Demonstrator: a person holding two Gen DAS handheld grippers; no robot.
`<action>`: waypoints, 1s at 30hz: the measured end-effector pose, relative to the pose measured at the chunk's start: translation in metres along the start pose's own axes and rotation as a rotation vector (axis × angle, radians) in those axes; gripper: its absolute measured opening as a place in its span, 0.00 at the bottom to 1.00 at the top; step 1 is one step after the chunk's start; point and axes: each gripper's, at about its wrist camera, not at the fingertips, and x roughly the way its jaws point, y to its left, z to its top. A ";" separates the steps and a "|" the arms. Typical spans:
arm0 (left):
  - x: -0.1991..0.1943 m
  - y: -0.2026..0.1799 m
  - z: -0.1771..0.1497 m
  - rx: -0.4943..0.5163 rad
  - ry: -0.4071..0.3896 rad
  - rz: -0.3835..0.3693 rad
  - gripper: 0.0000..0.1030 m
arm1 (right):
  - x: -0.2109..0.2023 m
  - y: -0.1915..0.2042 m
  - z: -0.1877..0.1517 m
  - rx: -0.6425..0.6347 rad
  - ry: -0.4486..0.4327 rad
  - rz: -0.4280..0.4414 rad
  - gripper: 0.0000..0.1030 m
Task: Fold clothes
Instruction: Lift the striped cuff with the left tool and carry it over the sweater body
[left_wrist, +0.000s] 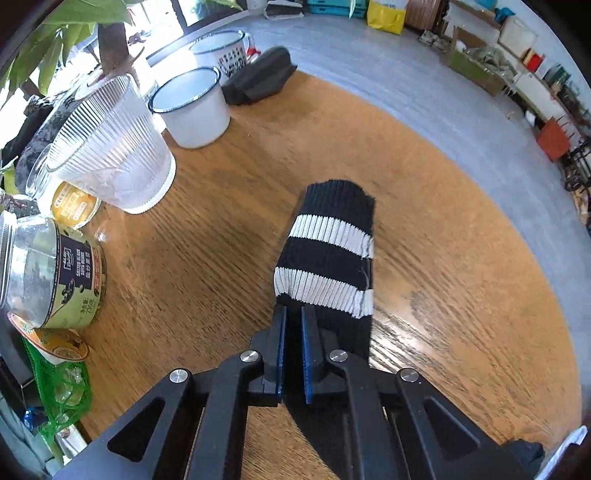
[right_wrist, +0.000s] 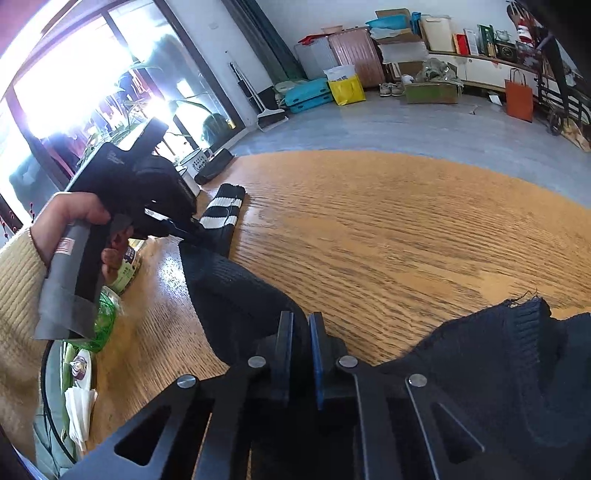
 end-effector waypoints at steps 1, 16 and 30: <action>-0.004 0.003 0.000 -0.002 -0.009 -0.035 0.08 | -0.001 -0.001 0.000 0.003 0.000 0.003 0.10; -0.011 0.053 -0.017 -0.099 0.014 -0.108 0.54 | -0.011 -0.006 -0.001 0.036 -0.005 0.059 0.10; -0.029 0.047 -0.033 -0.016 -0.028 -0.148 0.03 | -0.013 -0.012 0.002 0.041 -0.004 0.054 0.10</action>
